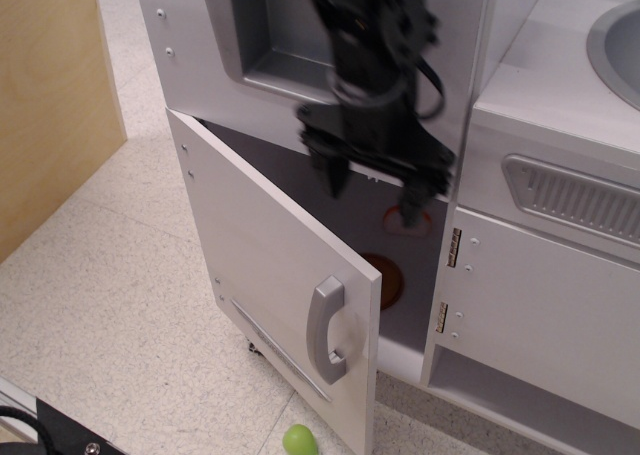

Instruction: Open low fridge

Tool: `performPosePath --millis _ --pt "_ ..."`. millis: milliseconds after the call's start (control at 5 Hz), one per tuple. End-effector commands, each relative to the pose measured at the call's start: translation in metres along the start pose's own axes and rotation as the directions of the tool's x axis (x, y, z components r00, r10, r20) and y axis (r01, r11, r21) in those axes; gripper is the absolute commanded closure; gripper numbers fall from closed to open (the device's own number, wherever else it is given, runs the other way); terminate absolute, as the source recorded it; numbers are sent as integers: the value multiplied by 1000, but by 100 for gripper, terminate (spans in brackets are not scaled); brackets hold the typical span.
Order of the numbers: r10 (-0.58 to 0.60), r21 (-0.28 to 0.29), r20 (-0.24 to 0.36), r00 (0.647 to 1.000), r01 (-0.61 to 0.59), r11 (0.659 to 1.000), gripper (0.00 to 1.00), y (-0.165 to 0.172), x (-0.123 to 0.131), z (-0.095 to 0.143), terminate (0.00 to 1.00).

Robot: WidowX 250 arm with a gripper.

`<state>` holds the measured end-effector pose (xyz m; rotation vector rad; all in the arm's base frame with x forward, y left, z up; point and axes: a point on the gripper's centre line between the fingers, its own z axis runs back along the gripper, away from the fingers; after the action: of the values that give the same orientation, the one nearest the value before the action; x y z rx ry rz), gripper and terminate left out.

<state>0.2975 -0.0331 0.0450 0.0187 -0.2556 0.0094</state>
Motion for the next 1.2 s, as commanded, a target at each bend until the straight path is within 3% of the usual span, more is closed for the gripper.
performPosePath --millis 0,200,400,1000 --pt "-53 29 -24 998 54 998 0 -14 -1 -36 0" --pt "-54 66 -49 997 57 996 0 -4 -12 -59 0" --pt "-75 77 -70 995 81 994 0 7 -28 -59 0" --pt "-146 59 -124 982 154 986 0 83 -84 -30 0"
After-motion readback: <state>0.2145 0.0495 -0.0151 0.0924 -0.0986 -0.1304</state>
